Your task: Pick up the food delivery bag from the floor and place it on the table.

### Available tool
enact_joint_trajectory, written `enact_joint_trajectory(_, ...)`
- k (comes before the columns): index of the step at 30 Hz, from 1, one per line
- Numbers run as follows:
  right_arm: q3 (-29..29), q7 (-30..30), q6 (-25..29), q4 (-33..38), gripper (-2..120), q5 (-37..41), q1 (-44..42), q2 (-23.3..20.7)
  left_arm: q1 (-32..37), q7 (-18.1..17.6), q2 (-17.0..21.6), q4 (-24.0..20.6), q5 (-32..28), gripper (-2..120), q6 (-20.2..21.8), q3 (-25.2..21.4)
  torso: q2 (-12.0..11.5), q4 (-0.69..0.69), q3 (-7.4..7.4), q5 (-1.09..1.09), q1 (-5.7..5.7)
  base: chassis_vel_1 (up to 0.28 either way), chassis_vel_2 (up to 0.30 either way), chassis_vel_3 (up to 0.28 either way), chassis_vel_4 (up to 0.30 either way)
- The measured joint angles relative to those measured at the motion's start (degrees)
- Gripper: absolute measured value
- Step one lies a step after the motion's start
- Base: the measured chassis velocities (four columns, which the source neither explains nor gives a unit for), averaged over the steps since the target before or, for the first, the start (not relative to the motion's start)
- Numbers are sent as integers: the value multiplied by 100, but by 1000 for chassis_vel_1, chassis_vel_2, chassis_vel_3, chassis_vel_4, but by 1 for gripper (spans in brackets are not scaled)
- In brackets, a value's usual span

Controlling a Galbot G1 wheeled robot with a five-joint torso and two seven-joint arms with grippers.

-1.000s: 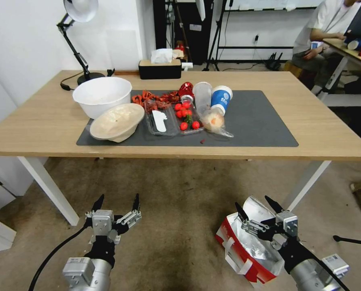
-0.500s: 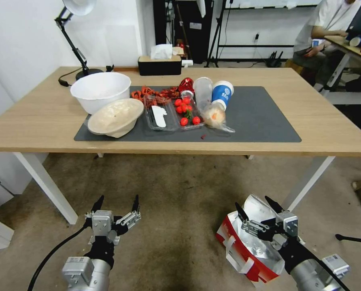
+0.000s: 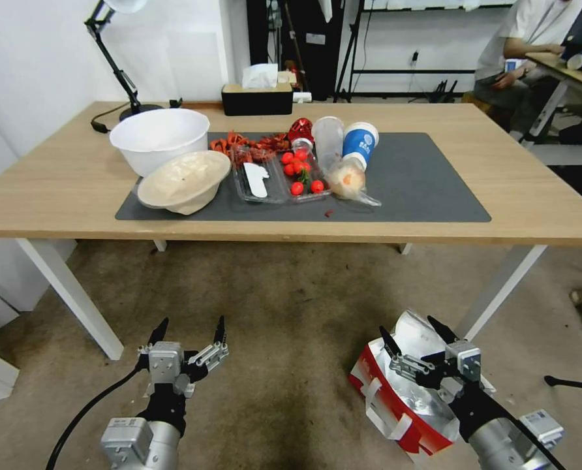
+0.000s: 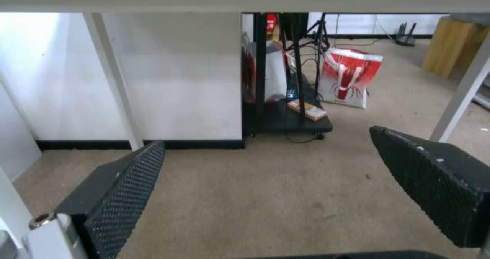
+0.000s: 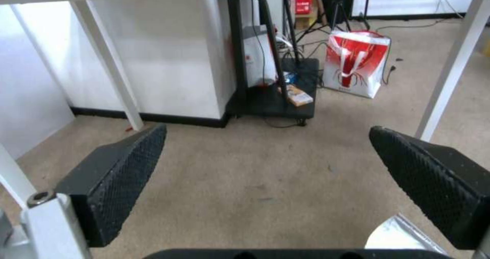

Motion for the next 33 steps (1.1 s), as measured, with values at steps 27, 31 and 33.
enact_joint_trajectory(27, -12, -65, 7, -50, 100, -2, -12, -44, 21, -16, -67, 39, 35, 100, -53, 30, -636, 0, -398, 0, -239, 0, 0, 0, 0)
enact_joint_trajectory(31, -13, -79, 18, -58, 100, 2, -15, -34, 17, -27, -93, 37, 33, 100, -67, 53, -731, 0, -456, 0, -275, 0, 0, 0, 0)
enact_joint_trajectory(33, -14, -80, 20, -62, 100, 2, -13, -30, 16, -27, -101, 34, 35, 100, -69, 59, -774, 0, -482, 0, -294, 0, 0, 0, 0)
